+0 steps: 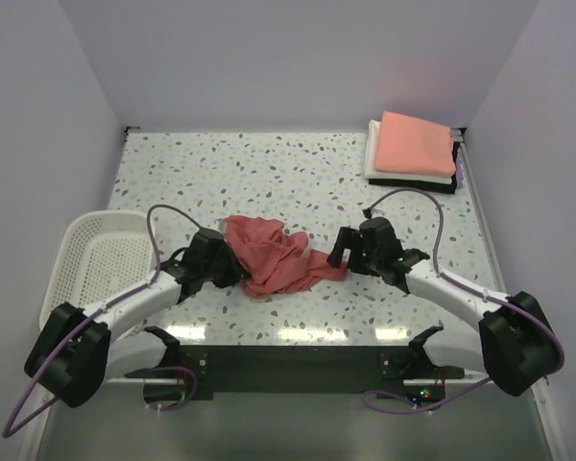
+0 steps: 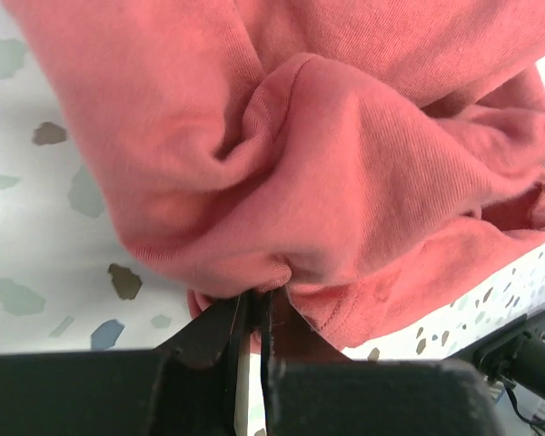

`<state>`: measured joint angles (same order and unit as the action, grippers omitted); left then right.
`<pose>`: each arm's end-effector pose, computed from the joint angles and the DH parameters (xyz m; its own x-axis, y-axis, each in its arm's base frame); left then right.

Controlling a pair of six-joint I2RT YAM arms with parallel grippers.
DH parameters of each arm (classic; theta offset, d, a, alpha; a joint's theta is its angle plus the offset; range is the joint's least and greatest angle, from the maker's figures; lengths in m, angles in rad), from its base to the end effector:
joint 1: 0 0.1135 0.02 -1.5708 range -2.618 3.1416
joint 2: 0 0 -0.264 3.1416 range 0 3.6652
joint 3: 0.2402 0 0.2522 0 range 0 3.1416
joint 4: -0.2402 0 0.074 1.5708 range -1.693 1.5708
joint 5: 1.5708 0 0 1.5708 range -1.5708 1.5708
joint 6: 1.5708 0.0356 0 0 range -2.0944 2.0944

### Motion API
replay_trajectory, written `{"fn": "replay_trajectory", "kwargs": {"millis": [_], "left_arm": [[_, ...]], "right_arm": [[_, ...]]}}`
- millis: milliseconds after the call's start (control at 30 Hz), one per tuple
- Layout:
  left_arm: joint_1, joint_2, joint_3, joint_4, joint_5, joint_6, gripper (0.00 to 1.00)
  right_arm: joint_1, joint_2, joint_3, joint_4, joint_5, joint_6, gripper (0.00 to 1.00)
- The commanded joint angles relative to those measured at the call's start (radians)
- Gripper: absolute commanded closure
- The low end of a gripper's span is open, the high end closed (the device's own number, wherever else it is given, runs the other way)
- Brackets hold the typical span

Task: Fold and stack the t-shirts
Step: Move the tshirt to the center of the board, then flatten the tshirt out

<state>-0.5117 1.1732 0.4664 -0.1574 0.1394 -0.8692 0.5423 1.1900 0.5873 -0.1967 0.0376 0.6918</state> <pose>0.1841 -0.1091 0.1604 -0.8585 -0.3854 -0.3383 -0.1428 0.8133 -0.5641 0.2012 0.1197 0.1906 -0.7876 0.2697 -0.5541 0.0119 0.9056 0.4240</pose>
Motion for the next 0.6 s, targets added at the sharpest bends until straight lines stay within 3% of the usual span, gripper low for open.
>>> {"fn": "replay_trajectory", "kwargs": {"millis": [0,167,367,500,567], "left_arm": [[-0.004,-0.075,-0.008,-0.053,-0.105,-0.045,0.99],[-0.004,-0.190,-0.014,-0.126,-0.162,-0.044,0.71],[-0.004,-0.237,0.001,-0.166,-0.179,-0.007,0.69],[-0.004,-0.242,0.027,-0.180,-0.176,0.018,0.69],[-0.004,-0.242,0.049,-0.191,-0.178,0.035,0.69]], "right_arm": [[-0.001,0.042,-0.004,0.147,0.044,0.049,0.11],[-0.001,0.129,0.011,0.192,0.032,0.069,0.15],[-0.001,0.197,0.008,0.259,-0.016,0.098,0.24],[-0.002,0.212,-0.003,0.258,-0.021,0.110,0.38],[-0.002,0.204,-0.007,0.246,-0.018,0.112,0.39]]}}
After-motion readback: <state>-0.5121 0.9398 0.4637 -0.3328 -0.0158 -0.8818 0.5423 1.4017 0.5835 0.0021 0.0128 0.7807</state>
